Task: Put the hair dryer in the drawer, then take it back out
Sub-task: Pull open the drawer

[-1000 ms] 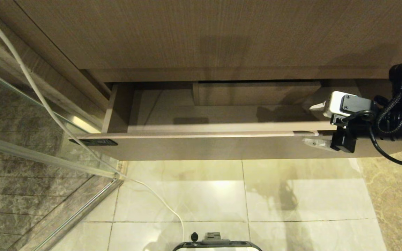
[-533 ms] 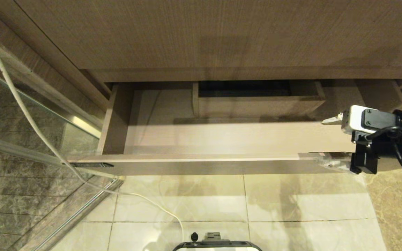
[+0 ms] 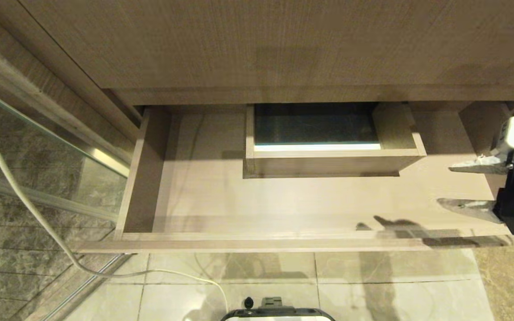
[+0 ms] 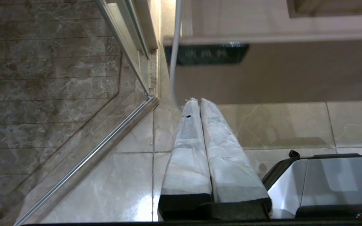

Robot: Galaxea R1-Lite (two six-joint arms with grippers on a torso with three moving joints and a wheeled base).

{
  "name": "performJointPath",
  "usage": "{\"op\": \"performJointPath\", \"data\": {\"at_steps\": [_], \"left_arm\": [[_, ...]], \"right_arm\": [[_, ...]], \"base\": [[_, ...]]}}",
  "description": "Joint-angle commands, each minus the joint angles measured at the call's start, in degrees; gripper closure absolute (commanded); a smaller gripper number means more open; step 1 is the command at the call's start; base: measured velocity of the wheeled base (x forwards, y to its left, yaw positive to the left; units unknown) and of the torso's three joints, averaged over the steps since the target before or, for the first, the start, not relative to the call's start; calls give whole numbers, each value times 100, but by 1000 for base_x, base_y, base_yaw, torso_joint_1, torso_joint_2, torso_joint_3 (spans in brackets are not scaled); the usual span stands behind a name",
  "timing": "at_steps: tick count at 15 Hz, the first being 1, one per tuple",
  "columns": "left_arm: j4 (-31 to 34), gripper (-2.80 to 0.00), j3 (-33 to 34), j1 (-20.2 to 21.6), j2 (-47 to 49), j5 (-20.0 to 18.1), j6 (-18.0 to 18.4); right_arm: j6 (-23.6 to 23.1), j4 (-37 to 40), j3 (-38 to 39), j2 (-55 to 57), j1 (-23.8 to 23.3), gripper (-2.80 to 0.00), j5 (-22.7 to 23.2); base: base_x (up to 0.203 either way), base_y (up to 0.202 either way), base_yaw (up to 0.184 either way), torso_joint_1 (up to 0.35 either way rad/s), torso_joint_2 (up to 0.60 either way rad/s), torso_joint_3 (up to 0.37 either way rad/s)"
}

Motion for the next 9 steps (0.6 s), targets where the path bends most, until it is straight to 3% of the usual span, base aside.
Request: {"op": "performJointPath", "data": {"at_steps": [1, 5, 9], "left_arm": [[0, 0, 9, 1, 0, 0, 0], [0, 0, 9, -7, 0, 0, 0], [0, 0, 9, 1, 0, 0, 0]], "right_arm": [[45, 130, -128, -283, -77, 0, -139], [561, 343, -289, -478, -184, 0, -749], [2711, 521, -92, -1063, -225, 0, -865]], "base": [[0, 0, 0, 0, 0, 0], [0, 0, 0, 0, 0, 0], [0, 0, 0, 0, 0, 0]]}}
